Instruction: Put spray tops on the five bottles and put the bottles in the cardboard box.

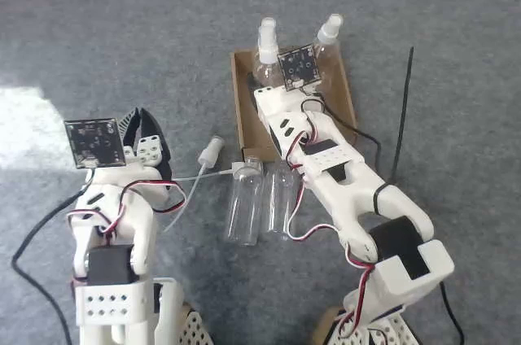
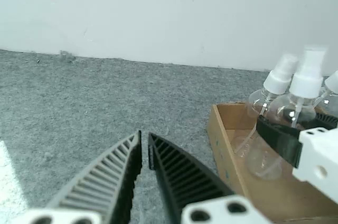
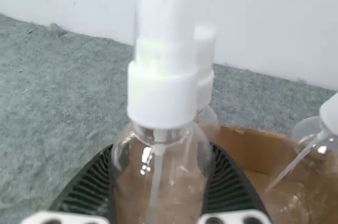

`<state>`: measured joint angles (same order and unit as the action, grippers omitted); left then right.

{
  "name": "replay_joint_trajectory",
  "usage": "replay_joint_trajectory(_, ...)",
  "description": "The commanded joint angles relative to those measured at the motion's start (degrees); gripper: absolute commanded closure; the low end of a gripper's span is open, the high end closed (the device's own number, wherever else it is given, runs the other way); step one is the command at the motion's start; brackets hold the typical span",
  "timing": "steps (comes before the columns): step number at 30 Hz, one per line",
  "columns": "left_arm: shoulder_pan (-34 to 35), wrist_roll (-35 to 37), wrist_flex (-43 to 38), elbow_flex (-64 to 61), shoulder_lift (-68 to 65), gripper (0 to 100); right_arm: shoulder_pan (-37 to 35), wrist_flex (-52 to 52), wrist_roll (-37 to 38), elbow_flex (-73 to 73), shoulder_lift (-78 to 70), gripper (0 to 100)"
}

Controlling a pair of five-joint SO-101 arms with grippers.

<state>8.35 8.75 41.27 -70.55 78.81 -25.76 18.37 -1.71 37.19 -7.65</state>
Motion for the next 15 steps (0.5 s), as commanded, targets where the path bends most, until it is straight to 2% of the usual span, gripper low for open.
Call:
replay_joint_trajectory(1,-0.3,0.7,-1.8,0.5,-0.2,99,0.2,1.8,-0.5,-0.6,-1.3,99.4)
replay_joint_trajectory(15,-0.3,0.7,-1.6,0.5,-0.2,99,-0.5,5.1,-0.8,-1.0,-5.1,99.4)
